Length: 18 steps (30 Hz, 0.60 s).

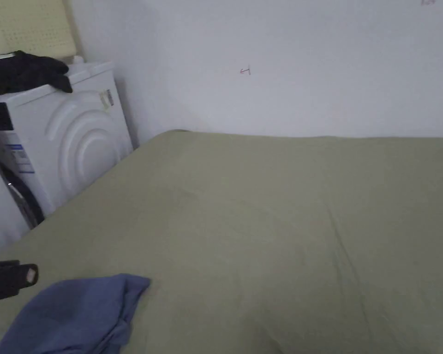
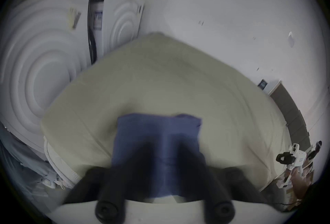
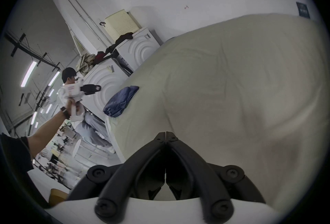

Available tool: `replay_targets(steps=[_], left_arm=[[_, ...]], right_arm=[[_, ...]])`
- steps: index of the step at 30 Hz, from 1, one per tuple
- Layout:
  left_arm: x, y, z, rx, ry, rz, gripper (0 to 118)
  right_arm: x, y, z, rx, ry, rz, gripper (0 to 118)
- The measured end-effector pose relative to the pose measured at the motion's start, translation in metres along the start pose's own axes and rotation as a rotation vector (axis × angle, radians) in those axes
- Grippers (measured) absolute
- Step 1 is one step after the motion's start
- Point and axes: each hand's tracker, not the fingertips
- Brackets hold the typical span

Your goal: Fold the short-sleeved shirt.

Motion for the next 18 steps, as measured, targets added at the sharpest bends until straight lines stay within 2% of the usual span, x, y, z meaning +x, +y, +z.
replay_targets(steps=[1, 2, 4, 5, 7, 8, 10, 11, 12, 14, 15, 16, 18], left_arm=[[0.024, 0.0, 0.009, -0.017, 0.033, -0.037, 0], [0.05, -0.002, 0.016, -0.001, 0.005, -0.055, 0], [0.099, -0.017, 0.019, 0.011, 0.018, -0.088, 0], [0.123, -0.025, 0.017, -0.004, 0.005, -0.042, 0], [0.179, -0.041, 0.021, 0.033, -0.041, -0.04, 0], [0.164, -0.051, -0.004, 0.024, -0.034, -0.046, 0], [0.202, -0.06, -0.014, 0.024, -0.024, -0.048, 0], [0.224, -0.066, -0.021, -0.012, -0.062, -0.004, 0], [0.291, -0.074, 0.004, -0.033, -0.073, -0.001, 0], [0.357, -0.083, 0.013, -0.009, -0.079, -0.001, 0], [0.391, -0.081, 0.02, 0.078, -0.104, -0.03, 0], [0.383, -0.065, 0.004, 0.08, -0.126, -0.03, 0], [0.415, -0.053, 0.009, 0.126, -0.186, -0.06, 0]], right_arm=[[0.003, 0.002, 0.007, 0.0, -0.003, -0.002, 0], [0.007, 0.004, 0.015, 0.017, -0.016, 0.009, 0], [0.016, 0.008, 0.033, 0.04, -0.091, 0.016, 0], [0.022, 0.009, 0.043, 0.061, -0.113, 0.041, 0], [0.036, 0.012, 0.068, 0.081, -0.181, 0.029, 0], [0.044, 0.014, 0.081, 0.096, -0.225, 0.036, 0], [0.06, 0.018, 0.107, 0.118, -0.314, 0.036, 0], [0.066, 0.022, 0.122, 0.135, -0.384, 0.03, 0], [0.071, 0.026, 0.135, 0.152, -0.443, 0.044, 0], [0.078, 0.036, 0.159, 0.189, -0.492, 0.064, 0], [0.081, 0.042, 0.169, 0.209, -0.536, 0.073, 0], [0.084, 0.048, 0.178, 0.224, -0.566, 0.069, 0], [0.086, 0.061, 0.2, 0.278, -0.63, 0.069, 0]])
